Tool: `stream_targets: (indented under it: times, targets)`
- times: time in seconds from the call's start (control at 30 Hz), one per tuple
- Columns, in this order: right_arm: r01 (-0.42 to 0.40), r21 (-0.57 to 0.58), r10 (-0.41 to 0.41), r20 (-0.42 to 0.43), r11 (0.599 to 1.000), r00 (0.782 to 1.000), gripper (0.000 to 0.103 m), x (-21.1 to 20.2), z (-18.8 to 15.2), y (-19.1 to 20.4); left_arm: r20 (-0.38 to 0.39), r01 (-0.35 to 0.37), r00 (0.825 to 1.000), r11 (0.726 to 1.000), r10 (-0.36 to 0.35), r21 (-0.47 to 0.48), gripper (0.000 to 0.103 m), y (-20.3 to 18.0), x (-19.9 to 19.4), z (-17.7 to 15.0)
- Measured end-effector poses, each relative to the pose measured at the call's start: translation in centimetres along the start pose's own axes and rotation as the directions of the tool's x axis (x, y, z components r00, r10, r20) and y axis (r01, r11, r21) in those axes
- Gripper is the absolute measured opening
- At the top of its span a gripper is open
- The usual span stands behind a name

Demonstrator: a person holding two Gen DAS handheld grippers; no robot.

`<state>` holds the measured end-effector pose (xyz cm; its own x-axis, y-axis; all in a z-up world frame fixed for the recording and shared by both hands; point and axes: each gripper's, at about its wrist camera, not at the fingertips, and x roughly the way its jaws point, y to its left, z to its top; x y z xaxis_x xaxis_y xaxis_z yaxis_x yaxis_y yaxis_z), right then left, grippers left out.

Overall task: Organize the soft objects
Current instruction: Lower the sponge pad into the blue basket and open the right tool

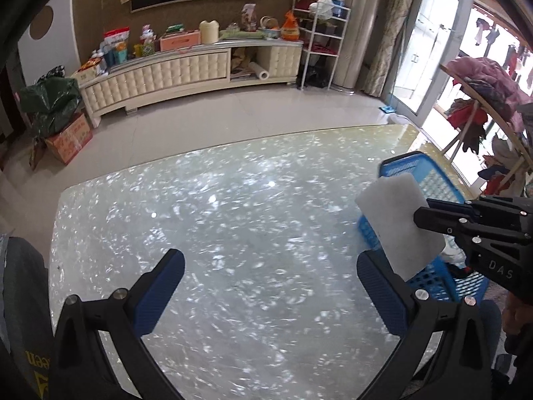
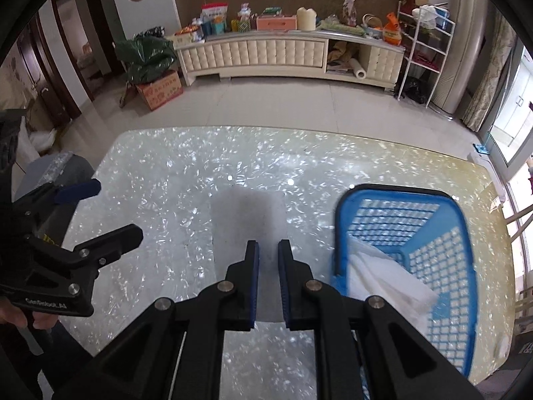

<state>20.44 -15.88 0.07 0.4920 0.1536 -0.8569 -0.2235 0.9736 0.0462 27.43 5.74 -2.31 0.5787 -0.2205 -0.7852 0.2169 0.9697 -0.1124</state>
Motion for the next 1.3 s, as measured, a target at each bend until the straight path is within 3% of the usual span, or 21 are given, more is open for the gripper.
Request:
stream_targets:
  times: [0.23,0.53,1.3]
  targets:
    - [0.001,0.029,-0.002,0.052,1.000,0.999,0.010,-3.2,-1.3,-2.3,0.022,0.027,0.999,0.998,-0.028,0.054,0.103,-4.4,-1.5,0.7]
    - [0.008,0.096,-0.016,0.082,0.995,0.997,0.011,-3.8,-2.7,-5.2,0.008,0.069,0.997,0.991,-0.070,0.118,0.103,-9.5,-1.4,1.5]
    - [-0.003,0.297,-0.004,0.021,0.955,1.000,0.011,-3.3,-6.3,-12.2,-0.087,0.118,0.991,0.965,-0.100,0.235,0.103,-16.8,4.1,2.5]
